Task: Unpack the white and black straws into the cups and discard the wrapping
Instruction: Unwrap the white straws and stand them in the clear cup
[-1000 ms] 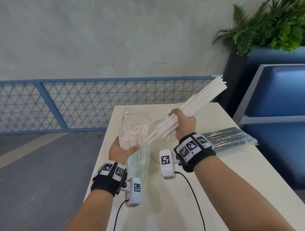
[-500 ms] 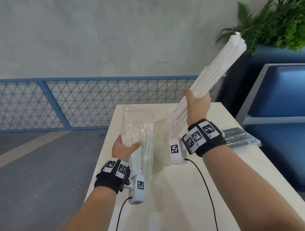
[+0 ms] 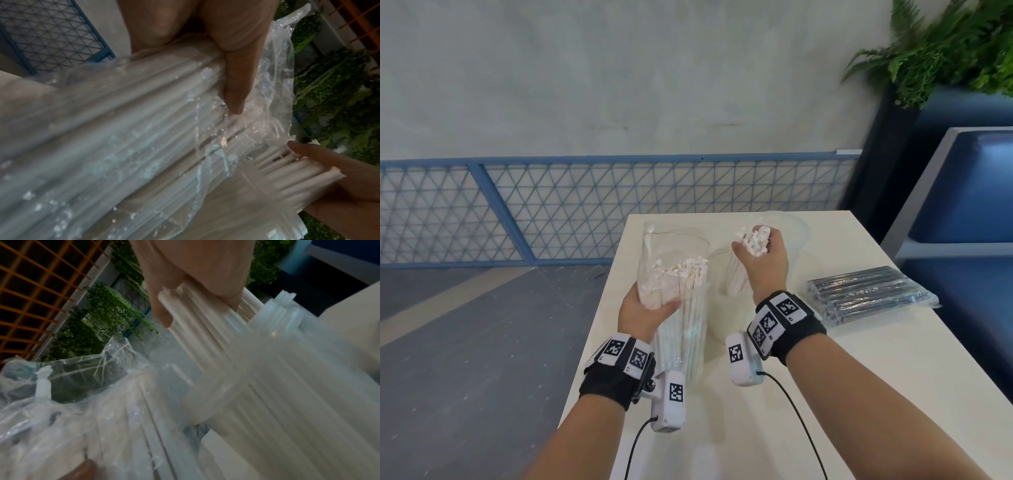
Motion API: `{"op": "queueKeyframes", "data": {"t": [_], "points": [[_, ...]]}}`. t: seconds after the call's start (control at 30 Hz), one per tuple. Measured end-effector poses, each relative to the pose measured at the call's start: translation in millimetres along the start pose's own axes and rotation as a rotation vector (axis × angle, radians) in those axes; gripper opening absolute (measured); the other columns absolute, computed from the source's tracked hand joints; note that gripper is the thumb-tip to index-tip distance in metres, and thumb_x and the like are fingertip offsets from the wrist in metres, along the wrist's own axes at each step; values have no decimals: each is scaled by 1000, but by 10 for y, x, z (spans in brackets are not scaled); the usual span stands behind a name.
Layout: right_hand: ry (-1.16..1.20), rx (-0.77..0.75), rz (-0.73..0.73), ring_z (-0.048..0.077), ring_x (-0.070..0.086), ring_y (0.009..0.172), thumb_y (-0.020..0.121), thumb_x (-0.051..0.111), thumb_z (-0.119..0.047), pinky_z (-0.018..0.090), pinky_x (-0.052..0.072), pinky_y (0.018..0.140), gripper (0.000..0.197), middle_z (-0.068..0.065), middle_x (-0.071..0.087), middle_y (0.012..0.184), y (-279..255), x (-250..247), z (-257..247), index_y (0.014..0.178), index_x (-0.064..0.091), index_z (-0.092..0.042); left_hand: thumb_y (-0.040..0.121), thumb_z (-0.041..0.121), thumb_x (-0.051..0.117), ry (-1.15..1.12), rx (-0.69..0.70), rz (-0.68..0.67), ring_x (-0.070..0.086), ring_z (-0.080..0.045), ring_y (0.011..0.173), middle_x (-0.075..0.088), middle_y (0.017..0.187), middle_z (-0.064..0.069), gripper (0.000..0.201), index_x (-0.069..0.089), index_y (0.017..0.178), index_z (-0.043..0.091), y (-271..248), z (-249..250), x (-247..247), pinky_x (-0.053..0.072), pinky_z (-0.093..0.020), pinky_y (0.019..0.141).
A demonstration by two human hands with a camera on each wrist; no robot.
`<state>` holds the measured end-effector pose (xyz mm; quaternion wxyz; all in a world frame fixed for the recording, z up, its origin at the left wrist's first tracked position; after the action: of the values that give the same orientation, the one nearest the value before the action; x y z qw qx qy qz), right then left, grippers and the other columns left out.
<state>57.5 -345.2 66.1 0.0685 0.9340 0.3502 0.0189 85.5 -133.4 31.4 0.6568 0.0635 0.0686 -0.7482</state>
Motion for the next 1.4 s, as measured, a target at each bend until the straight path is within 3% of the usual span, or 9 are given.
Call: {"op": "queueKeyframes", "data": {"t": [0.1,0.17,0.3,0.37,0.5,0.77,1.0,1.2,1.4], "points": [[-37,-113,-17,8,56,71,82,64,-9,7,43,64,24,0,63,87,2,-8,-20,103,54,-17,62,16,84,18,5,1,59,-23,99,63,101,-5,55,57,109,12,20,-37,5,45,-30,83],[-146,-146,-51,13,54,72,88,57,-11,7,39,57,16,3,62,91,39,-10,2,104,54,-14,64,15,83,32,8,4,59,-23,99,63,102,-5,53,57,110,12,26,-48,5,46,-31,84],[-328,-158,-111,22,54,99,92,53,-17,23,39,80,26,6,57,112,75,-22,14,115,49,-7,67,12,80,37,16,-3,57,-20,96,62,100,-3,51,56,112,10,19,-47,3,44,-28,81],[-376,-396,21,19,47,110,91,55,-22,24,36,92,33,7,51,122,-46,-65,-139,121,48,-8,67,11,80,15,13,-11,58,-20,96,62,100,-4,51,56,112,10,15,-48,2,45,-29,81],[-348,-731,-152,14,55,88,89,53,-14,25,45,82,16,3,60,100,-423,78,-449,103,60,-9,67,10,80,-18,20,-25,58,-18,94,63,98,-2,49,57,110,11,17,-71,-11,45,-27,78],[-783,-455,-602,24,43,119,88,59,-33,25,31,100,52,-2,48,136,-595,343,-162,136,44,-19,59,18,85,-79,27,-71,62,-15,95,66,95,5,55,57,106,18,-16,-112,-71,49,-29,81],[-595,-351,-740,6,47,86,72,77,-18,8,33,71,46,-7,59,106,-552,367,-185,115,59,-18,44,23,86,-113,30,-89,62,-18,101,66,98,4,60,57,97,29,-23,-145,-129,51,-37,88],[-669,-201,-897,12,47,93,83,67,-30,22,36,79,59,-1,56,115,-603,385,-78,135,44,-13,33,35,85,-122,28,-114,63,-20,100,67,98,3,70,58,97,27,-46,-140,-148,53,-40,88],[-579,-160,-783,7,53,91,83,67,-26,8,36,75,51,-1,60,107,-679,362,9,128,51,-10,46,36,88,-102,72,-96,64,-14,98,67,98,5,68,58,104,20,-117,-112,-84,54,-30,82]]}}
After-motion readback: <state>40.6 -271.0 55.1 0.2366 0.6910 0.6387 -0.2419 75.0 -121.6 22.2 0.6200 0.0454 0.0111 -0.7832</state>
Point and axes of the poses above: each hand's wrist, its own y-axis towards the middle knuckle, its own x-axis out of the palm, z = x × y, the point moved 3 cm from there along y, towards the middle knuckle
